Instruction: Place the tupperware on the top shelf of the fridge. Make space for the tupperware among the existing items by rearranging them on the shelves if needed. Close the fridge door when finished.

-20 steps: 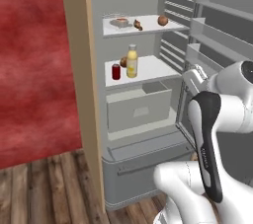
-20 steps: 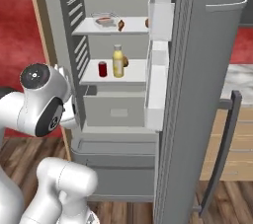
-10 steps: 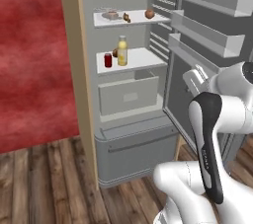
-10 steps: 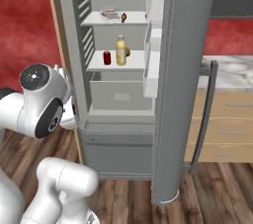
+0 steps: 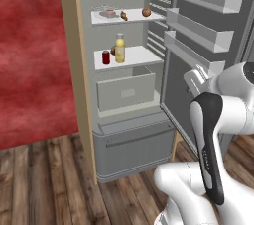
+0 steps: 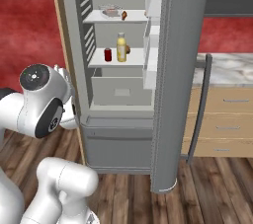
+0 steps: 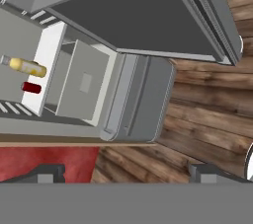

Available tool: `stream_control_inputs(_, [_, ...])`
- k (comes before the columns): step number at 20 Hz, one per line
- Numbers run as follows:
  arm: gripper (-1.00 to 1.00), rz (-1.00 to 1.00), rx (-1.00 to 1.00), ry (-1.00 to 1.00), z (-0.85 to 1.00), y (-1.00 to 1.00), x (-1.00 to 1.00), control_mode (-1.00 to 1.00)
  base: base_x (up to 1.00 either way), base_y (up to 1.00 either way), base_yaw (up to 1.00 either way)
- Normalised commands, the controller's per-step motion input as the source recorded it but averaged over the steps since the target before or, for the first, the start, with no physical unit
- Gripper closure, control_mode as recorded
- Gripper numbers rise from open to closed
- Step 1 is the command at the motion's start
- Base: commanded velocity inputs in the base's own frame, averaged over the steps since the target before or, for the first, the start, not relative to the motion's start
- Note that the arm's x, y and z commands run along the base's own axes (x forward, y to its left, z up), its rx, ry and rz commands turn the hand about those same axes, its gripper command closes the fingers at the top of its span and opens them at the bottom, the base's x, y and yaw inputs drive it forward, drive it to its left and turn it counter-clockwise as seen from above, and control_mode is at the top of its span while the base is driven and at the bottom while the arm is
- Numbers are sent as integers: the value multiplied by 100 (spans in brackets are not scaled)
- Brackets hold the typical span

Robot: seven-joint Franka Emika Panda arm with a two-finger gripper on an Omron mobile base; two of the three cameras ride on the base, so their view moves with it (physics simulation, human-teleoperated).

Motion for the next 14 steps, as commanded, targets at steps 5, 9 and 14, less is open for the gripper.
stream_control_inputs(5, [-100,0,0,0,0,0,0,-100,0,0,0])
stream_control_inputs(9, [-100,0,0,0,0,0,-4,-100,0,0,0])
stream_control_inputs(14, [-100,-9,0,-2,0,-20,-95,-100,0,0,0])
